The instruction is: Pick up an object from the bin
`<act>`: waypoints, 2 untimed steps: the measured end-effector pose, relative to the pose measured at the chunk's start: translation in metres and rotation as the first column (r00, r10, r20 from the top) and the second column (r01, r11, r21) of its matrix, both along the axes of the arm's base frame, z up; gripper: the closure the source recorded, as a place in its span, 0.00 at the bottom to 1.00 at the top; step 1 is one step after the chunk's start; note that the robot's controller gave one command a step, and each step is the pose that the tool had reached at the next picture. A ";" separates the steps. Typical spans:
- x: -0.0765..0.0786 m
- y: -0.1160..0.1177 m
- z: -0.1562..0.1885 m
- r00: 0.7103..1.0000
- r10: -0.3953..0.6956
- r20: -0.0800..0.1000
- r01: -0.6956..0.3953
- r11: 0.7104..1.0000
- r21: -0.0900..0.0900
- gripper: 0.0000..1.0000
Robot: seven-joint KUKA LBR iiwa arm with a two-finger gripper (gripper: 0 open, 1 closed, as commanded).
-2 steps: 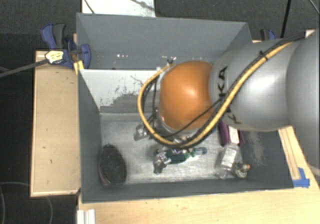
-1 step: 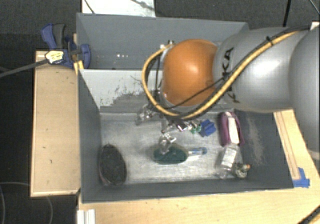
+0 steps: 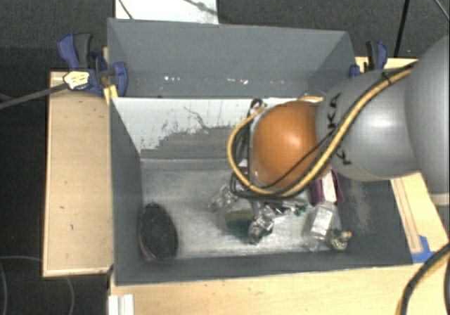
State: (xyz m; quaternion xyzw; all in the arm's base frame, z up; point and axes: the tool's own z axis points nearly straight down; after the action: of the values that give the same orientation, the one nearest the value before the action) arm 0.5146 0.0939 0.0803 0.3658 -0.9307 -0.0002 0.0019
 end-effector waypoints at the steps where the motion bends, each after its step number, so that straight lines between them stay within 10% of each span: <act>1: 0.001 0.002 0.002 1.000 -0.003 0.004 0.003 1.000 0.003 1.00; 2: 0.001 0.002 0.002 1.000 -0.006 0.004 0.006 1.000 0.003 0.00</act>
Offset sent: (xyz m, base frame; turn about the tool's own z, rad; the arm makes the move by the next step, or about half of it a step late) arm 0.0000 0.0000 0.0000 0.0000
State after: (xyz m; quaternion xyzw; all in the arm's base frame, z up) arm 0.5159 0.0956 0.0821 0.3632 -0.9317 -0.0007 -0.0002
